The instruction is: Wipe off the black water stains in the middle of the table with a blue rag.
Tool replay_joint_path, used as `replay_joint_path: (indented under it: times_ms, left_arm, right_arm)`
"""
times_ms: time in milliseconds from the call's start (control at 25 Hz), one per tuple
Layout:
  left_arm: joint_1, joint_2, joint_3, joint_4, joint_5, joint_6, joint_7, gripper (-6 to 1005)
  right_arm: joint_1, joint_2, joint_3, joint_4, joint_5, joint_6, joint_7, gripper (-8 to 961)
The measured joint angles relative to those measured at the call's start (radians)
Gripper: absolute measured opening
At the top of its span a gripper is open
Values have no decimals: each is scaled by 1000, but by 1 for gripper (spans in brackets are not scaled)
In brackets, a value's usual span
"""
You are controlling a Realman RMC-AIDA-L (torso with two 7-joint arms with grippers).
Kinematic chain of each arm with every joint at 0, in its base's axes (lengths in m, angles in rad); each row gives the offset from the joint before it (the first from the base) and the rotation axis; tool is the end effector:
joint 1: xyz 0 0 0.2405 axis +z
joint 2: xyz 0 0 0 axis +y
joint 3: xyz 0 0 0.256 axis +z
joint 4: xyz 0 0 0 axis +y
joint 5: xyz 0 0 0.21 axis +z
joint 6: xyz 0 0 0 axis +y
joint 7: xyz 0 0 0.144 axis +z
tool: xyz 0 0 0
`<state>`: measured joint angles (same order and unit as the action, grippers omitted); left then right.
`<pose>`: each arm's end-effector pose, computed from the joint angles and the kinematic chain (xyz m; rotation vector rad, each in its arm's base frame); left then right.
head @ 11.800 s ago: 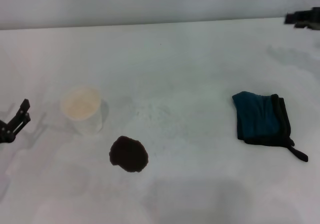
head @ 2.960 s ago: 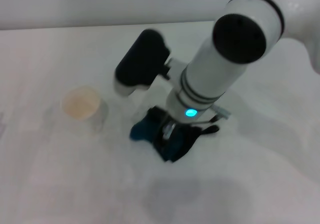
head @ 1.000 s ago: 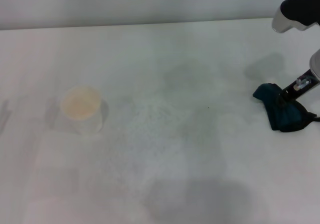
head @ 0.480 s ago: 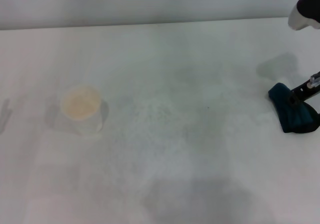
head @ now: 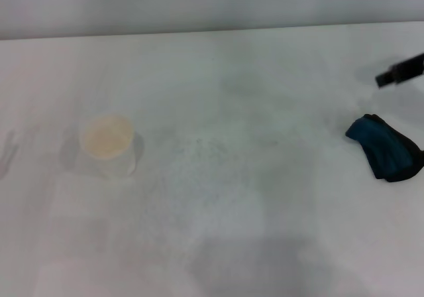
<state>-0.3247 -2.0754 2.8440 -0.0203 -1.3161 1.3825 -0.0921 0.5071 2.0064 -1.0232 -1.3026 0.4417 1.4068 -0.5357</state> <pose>-0.3698 0.2721 0.0112 -1.6109 -0.3630 -0.5437 0.2730 0.3745 0.0973 -2.0819 1.2509 -0.2678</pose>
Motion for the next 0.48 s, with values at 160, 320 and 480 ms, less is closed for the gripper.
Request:
replay_joint_path:
  times_ms: [160, 320, 480]
  left_arm:
    - [-2, 0, 0, 0, 0, 1, 0, 862]
    - [-4, 0, 0, 0, -1, 1, 0, 862]
    - [-5, 0, 0, 0, -3, 0, 0, 862]
  right_arm:
    - [-2, 0, 164, 30, 116, -48, -116, 309]
    - [-30, -2, 286, 108, 318, -131, -285, 309]
    - [-44, -5, 385, 221, 486, -183, -477, 310]
